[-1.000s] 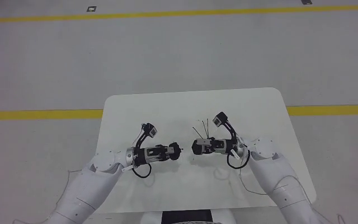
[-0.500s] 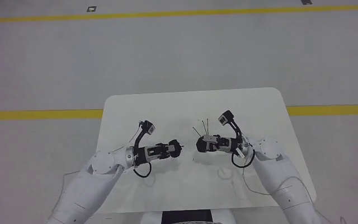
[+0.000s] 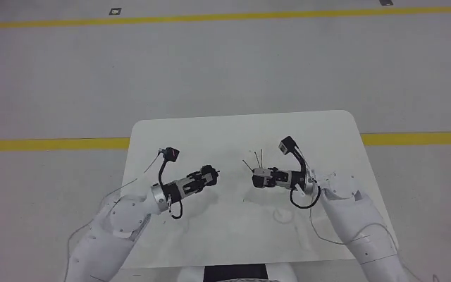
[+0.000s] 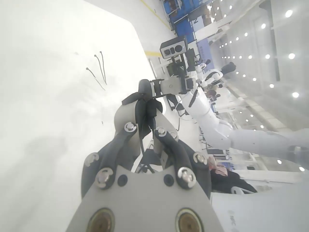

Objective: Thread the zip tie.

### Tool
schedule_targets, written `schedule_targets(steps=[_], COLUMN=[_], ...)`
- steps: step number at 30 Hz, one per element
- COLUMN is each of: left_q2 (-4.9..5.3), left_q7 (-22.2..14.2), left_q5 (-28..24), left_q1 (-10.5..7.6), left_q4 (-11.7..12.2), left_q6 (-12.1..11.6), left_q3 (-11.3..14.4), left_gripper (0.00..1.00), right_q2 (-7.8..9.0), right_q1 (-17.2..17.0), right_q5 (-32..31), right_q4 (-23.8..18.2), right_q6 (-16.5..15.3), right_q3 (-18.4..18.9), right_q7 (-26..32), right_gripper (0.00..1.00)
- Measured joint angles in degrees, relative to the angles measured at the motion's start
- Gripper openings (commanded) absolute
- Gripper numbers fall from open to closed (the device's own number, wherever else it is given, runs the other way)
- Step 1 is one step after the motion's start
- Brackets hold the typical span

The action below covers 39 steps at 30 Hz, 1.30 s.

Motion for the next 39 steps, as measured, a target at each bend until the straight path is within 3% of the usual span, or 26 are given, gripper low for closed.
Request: schedule_targets(steps=[9,12,18,24,27,36,39], left_q2=[0.17,0.17,0.17,0.17,0.17,0.17,0.17], left_q7=[-0.1,-0.1,-0.1,-0.1,-0.1,-0.1,-0.1], left_q5=[0.1,0.1,0.1,0.1,0.1,0.1,0.1], left_q1=[0.57,0.57,0.57,0.57,0.57,0.57,0.57], left_q4=[-0.9,-0.9,-0.9,-0.9,-0.9,-0.9,-0.9], left_q6=[0.0,0.0,0.0,0.0,0.0,0.0,0.0], left_q3=[0.3,0.3,0.3,0.3,0.3,0.3,0.3], left_gripper=[0.00,0.00,0.00,0.00,0.00,0.00,0.00], right_q2=[0.01,0.48,1.67,1.88,1.47,1.44,1.57], right_q1=[0.0,1.0,5.6,13.1,16.0,16.1,15.9], right_q5=[-0.1,-4.4,-16.2,-26.0,-26.9,-26.2,-28.5], right_q4=[-0.1,-1.4,-2.2,1.9,4.4,4.5,3.7], right_q6=[0.0,-0.8,1.3,3.1,1.2,0.9,0.1], right_q3=[0.0,0.7,0.4,-4.9,-7.7,-7.9,-8.6], right_q7=[-0.1,-0.6,4.3,11.4,11.4,11.9,10.4], right_gripper=[1.00,1.00,1.00,1.00,1.00,1.00,1.00])
